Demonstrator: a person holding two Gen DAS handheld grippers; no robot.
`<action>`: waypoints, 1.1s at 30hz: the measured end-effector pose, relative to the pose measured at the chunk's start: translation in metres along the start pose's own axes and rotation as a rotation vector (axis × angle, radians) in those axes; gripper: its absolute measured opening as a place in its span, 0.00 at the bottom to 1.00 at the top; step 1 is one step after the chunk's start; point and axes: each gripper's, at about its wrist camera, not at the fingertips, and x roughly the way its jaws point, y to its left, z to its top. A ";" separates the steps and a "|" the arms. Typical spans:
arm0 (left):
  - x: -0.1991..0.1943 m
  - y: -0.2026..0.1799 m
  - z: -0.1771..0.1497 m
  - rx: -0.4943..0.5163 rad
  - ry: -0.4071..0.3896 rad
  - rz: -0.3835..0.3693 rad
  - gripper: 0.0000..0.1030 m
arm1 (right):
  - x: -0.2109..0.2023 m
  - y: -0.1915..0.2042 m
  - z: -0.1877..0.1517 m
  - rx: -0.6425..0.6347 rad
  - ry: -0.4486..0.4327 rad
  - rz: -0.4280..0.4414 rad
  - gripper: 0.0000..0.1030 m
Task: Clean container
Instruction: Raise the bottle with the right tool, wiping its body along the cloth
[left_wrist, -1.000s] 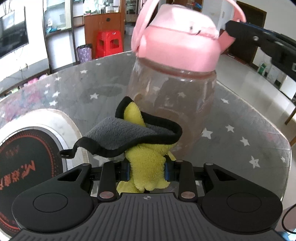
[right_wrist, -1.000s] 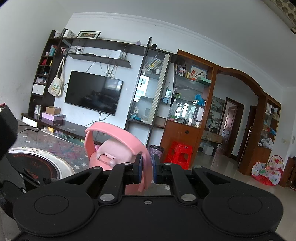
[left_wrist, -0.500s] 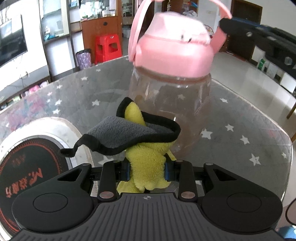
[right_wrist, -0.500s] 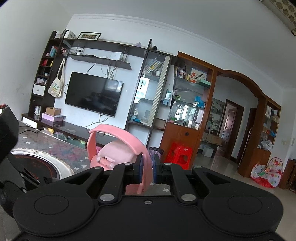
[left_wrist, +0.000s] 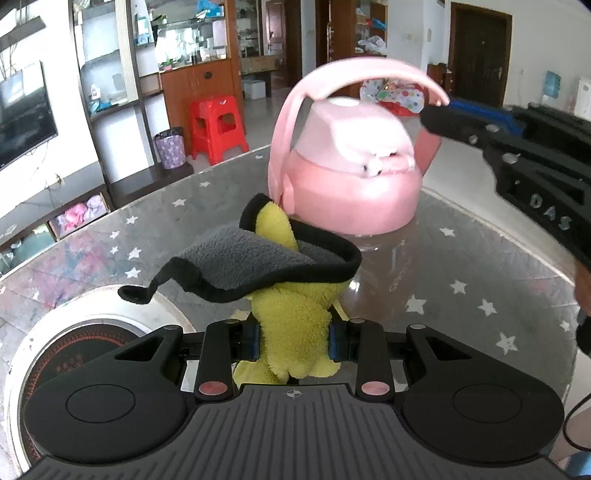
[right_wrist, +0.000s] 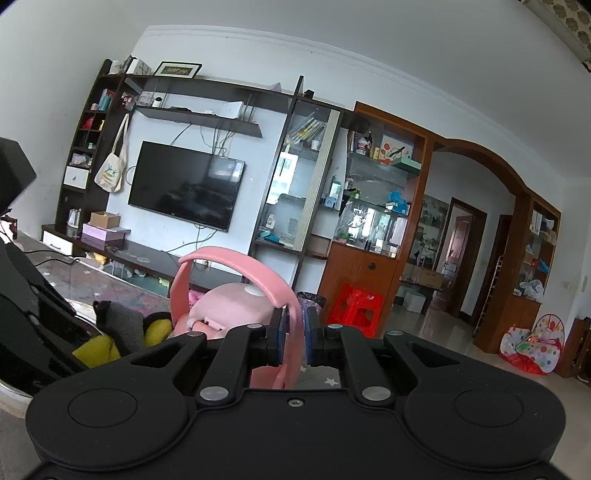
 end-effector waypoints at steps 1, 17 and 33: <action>0.003 0.000 -0.001 0.002 0.007 0.001 0.31 | 0.001 0.001 -0.001 -0.001 0.000 -0.001 0.11; 0.029 0.001 -0.020 -0.011 0.080 0.006 0.31 | -0.016 -0.007 -0.017 0.039 0.014 0.000 0.11; 0.036 -0.032 -0.021 0.055 0.077 -0.048 0.31 | -0.025 -0.043 -0.016 0.046 0.068 -0.009 0.11</action>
